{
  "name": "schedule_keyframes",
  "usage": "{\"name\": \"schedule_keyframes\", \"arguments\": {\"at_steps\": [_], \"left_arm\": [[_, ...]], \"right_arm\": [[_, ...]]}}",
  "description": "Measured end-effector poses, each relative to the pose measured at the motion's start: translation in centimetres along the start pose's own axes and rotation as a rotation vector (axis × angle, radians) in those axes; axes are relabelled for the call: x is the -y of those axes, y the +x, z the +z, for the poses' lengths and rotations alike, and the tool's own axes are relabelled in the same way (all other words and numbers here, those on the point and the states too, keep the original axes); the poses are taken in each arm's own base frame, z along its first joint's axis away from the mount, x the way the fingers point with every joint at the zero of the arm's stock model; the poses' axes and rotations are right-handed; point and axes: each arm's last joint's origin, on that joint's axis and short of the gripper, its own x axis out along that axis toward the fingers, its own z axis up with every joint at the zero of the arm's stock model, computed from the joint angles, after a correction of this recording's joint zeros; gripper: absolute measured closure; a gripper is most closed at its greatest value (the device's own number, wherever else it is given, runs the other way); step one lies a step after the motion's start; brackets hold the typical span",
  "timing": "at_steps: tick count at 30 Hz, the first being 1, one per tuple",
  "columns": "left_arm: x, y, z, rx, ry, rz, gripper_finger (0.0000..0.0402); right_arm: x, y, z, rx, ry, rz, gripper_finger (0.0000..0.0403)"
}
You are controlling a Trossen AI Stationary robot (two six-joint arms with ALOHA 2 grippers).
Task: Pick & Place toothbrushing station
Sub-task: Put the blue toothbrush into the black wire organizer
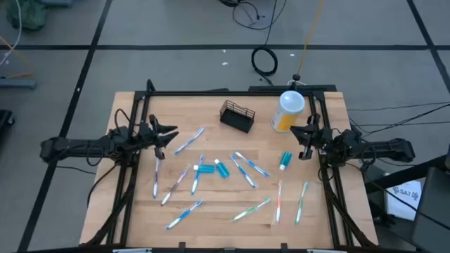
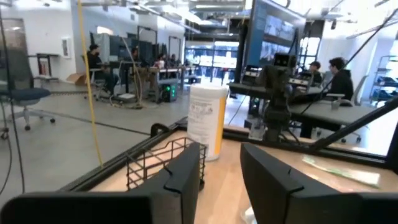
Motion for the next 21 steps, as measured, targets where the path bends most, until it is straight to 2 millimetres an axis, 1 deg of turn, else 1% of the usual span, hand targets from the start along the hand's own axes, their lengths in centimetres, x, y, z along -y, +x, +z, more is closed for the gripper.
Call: {"name": "schedule_keyframes", "arguments": {"at_steps": [3,6,8,11,13,15,18,21], "left_arm": [[0.1,0.5,0.0,-0.001,-0.017,0.000,0.0273],[0.3,1.2,0.1,-0.046,-0.025,0.009,0.0273],[0.5,2.0,0.7,-0.064,-0.045,0.015,0.0273],[0.9,3.6,2.3,-0.092,-0.070,0.019,0.0273],[1.1,4.8,2.9,-0.159,-0.055,0.030,0.0273],[1.3,5.9,3.2,-0.257,-0.018,0.073,0.0273],[1.4,7.4,3.1,-0.402,0.048,0.161,0.0273],[1.4,8.9,2.8,-0.474,0.053,0.251,0.0273]], "right_arm": [[-0.2,0.5,-0.2,0.000,-0.008,0.022,0.0383],[-0.4,1.1,-0.3,0.011,-0.011,0.022,0.0383],[-0.6,1.5,-0.6,-0.002,-0.017,0.023,0.0383],[-0.9,2.0,-1.6,-0.081,-0.039,0.036,0.0383],[-1.1,2.4,-2.2,-0.135,-0.054,0.046,0.0383],[-1.2,3.2,-2.1,-0.150,-0.056,0.049,0.0383],[-1.4,3.9,-2.2,-0.159,-0.057,0.048,0.0383],[-1.6,4.2,-2.6,-0.173,-0.067,0.051,0.0383]]}}
